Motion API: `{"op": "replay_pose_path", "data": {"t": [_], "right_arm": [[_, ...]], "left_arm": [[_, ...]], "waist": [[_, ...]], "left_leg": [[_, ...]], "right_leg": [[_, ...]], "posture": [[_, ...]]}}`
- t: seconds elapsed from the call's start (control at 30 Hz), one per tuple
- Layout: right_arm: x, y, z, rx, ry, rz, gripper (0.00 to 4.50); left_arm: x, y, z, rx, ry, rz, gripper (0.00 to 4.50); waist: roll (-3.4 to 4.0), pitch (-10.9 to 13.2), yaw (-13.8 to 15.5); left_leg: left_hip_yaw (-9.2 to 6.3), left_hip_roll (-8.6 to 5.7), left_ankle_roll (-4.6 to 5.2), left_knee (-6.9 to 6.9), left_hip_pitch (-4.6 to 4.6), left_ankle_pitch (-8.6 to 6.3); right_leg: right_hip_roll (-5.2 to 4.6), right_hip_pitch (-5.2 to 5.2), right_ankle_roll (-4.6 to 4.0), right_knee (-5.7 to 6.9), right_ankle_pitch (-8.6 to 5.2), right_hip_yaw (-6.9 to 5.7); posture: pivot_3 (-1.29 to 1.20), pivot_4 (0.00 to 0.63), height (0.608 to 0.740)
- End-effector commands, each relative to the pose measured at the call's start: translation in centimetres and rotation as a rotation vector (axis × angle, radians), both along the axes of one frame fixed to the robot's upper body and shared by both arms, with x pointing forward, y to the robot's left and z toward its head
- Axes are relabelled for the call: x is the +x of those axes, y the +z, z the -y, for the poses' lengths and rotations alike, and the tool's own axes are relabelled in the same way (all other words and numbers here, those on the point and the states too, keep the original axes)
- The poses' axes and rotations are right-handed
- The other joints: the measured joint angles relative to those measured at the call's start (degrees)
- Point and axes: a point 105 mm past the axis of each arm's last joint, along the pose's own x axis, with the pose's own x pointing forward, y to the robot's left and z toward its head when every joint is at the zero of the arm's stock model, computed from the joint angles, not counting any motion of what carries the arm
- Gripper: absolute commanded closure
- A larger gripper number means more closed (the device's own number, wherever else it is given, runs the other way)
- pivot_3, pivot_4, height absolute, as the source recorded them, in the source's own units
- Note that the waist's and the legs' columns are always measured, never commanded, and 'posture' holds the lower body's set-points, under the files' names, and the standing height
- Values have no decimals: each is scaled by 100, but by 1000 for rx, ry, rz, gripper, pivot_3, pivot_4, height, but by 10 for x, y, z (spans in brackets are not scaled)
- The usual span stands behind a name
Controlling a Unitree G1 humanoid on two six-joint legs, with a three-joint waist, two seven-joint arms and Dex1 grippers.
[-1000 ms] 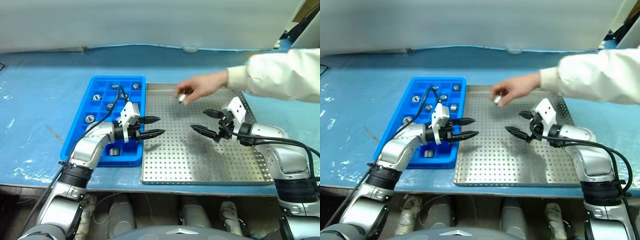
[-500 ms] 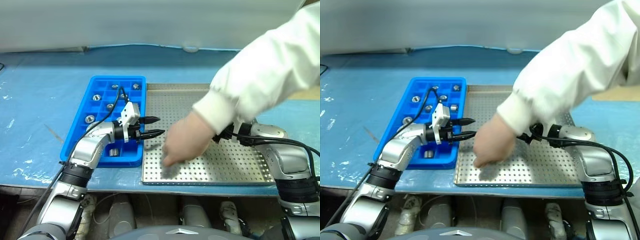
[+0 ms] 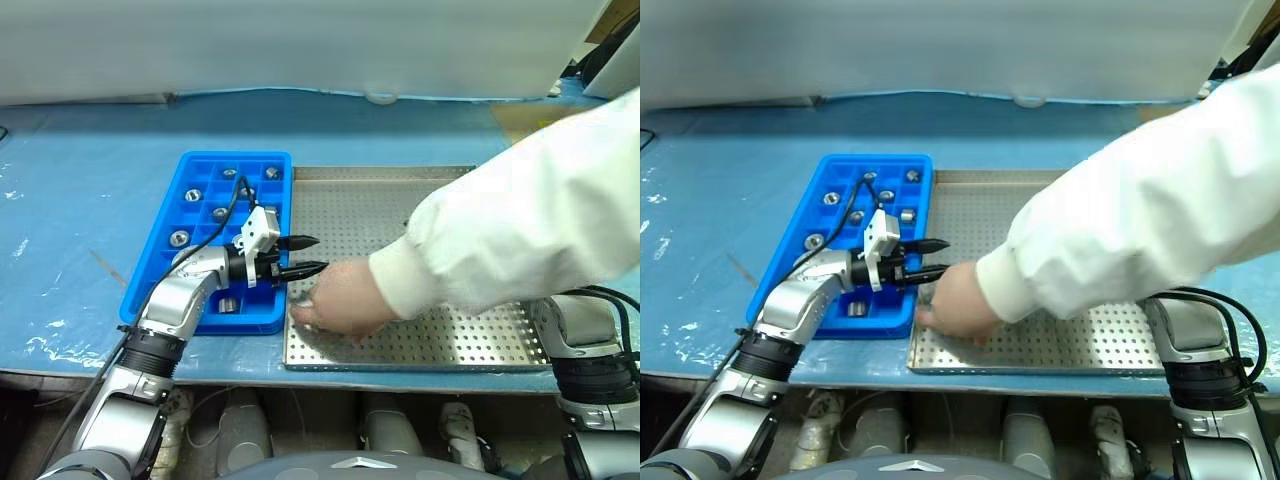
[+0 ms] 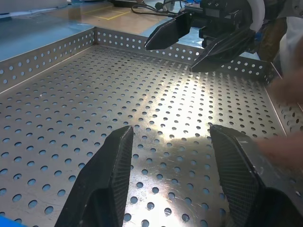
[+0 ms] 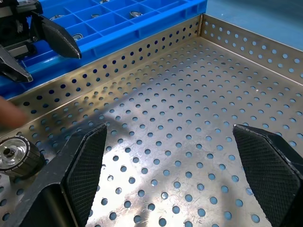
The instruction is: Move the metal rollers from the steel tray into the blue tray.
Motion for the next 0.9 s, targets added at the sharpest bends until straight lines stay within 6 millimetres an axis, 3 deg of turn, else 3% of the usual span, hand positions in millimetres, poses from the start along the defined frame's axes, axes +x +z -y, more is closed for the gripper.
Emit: {"op": "replay_pose_path", "data": {"t": [0.03, 0.13, 0.5, 0.8, 0.9], "right_arm": [[-2, 9, -5, 1, 36, 33, 50], [-6, 7, -13, 10, 77, 13, 50], [-25, -14, -84, -12, 434, -114, 50], [-33, -57, -92, -137, 554, -268, 50], [-28, -69, -94, -188, 553, -261, 635]], "left_arm": [[-2, 13, 0, -14, -7, 59, 1762], [-2, 14, -1, -12, -7, 61, 1762], [-7, 20, -23, 12, 70, 83, 1762], [-22, 17, -40, 27, 176, 72, 1762], [-25, 16, -44, 30, 206, 70, 1762]], "waist": [[0, 0, 1], [0, 0, 0], [0, 0, 36], [-1, 1, 194], [-2, 1, 215]], "left_leg": [[0, 0, 0, 0, 0, 0], [0, 0, 0, 0, 0, 0], [0, 1, -1, -7, -1, 1], [-1, 1, -2, -14, -3, 1], [-2, 2, -3, -15, -3, 1]], "right_leg": [[0, 0, 0, 0, 0, 0], [0, 0, 0, 0, 0, 0], [0, -3, 0, 1, 0, -4], [-3, -3, -1, -1, -1, -10], [-3, -4, -1, 0, -1, -10]], "posture": [[-186, 150, 740], [-171, 150, 740], [-44, 150, 740], [71, 150, 740], [108, 150, 740]]}}
